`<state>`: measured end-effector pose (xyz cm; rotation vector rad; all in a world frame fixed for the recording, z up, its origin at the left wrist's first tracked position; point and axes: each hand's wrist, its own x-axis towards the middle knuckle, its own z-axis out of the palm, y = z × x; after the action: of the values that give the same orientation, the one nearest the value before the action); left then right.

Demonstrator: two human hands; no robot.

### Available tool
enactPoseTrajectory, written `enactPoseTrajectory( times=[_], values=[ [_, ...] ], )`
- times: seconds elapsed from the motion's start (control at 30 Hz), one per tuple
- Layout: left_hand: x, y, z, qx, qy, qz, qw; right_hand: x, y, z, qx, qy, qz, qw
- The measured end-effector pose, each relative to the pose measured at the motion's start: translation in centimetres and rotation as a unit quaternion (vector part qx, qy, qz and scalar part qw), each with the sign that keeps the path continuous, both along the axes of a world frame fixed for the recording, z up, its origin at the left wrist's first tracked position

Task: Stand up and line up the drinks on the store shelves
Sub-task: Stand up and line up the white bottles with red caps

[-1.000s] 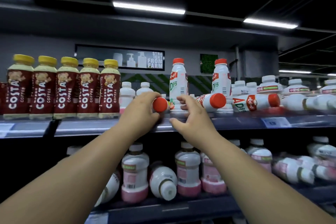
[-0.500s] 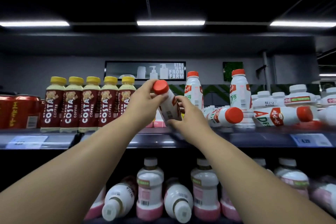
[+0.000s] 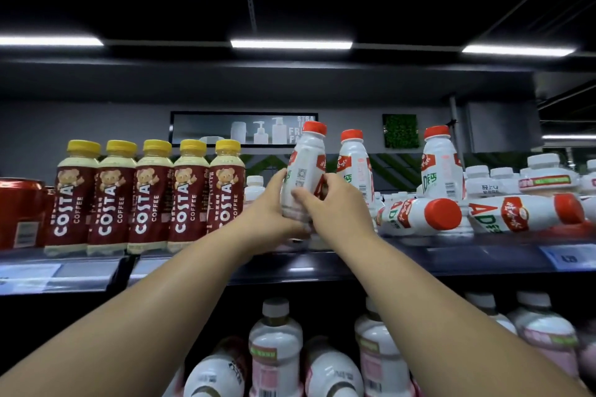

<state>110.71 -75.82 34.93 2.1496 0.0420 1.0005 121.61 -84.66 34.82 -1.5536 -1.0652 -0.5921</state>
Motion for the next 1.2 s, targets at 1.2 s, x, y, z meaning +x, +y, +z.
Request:
enactPoseTrajectory(
  times=[1.2],
  values=[
    [2.4,2.0,-0.9,0.068,-0.027,0.187,0.98,4.3,-3.0,-1.4,-0.07,0.035,0.029,0.996]
  ],
)
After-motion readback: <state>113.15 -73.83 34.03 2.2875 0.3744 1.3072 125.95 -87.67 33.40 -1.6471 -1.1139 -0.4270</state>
